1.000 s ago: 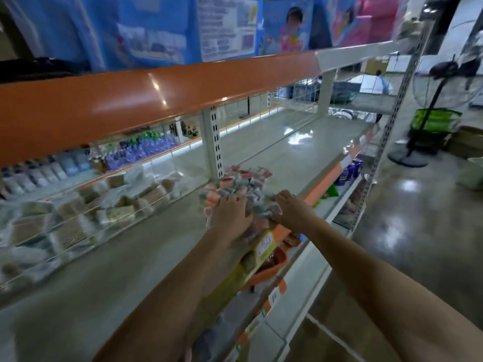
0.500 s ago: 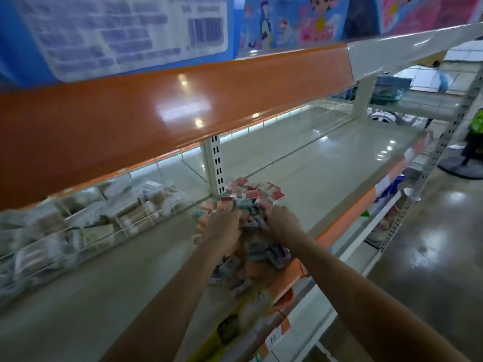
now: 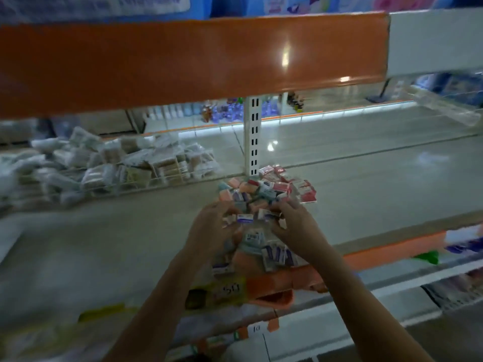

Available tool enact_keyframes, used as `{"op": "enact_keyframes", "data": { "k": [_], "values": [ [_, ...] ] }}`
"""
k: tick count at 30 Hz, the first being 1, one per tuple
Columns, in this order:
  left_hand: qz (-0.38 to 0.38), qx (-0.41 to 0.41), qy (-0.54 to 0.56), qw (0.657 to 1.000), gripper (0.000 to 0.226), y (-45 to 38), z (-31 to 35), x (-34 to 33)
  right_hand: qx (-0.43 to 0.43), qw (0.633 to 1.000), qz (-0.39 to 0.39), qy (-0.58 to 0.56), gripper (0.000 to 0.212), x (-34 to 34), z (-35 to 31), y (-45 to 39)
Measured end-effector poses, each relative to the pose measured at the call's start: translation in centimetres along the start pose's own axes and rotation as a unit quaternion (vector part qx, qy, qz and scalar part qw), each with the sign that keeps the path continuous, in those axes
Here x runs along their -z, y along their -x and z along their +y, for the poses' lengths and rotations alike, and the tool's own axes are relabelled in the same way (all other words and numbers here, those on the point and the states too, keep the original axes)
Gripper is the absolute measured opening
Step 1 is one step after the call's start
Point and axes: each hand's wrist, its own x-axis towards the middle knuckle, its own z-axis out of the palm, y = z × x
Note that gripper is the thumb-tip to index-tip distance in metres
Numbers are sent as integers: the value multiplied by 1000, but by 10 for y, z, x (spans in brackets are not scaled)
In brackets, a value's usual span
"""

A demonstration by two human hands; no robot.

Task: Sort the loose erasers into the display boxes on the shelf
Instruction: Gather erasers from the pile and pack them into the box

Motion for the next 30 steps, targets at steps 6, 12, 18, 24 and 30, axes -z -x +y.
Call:
{"op": "enact_keyframes", "data": {
  "k": [6, 12, 18, 24, 30],
  "values": [
    [75, 55, -1, 996, 18, 60, -22, 51, 79, 994, -61, -41, 35, -26, -61, -1],
    [159, 117, -18, 980, 18, 137, -62, 111, 178, 976, -97, -76, 28, -66, -139, 6],
    [218, 194, -16, 956, 24, 223, -115, 178, 265, 949, -132, -107, 24, -116, -244, 26],
    [244, 207, -26, 947, 24, 299, -178, 246, 278, 944, -136, -119, 24, -169, -345, 47],
    [235, 175, -67, 954, 21, 330, -233, 284, 261, 950, -137, -106, 27, -208, -399, 44]
  ]
}}
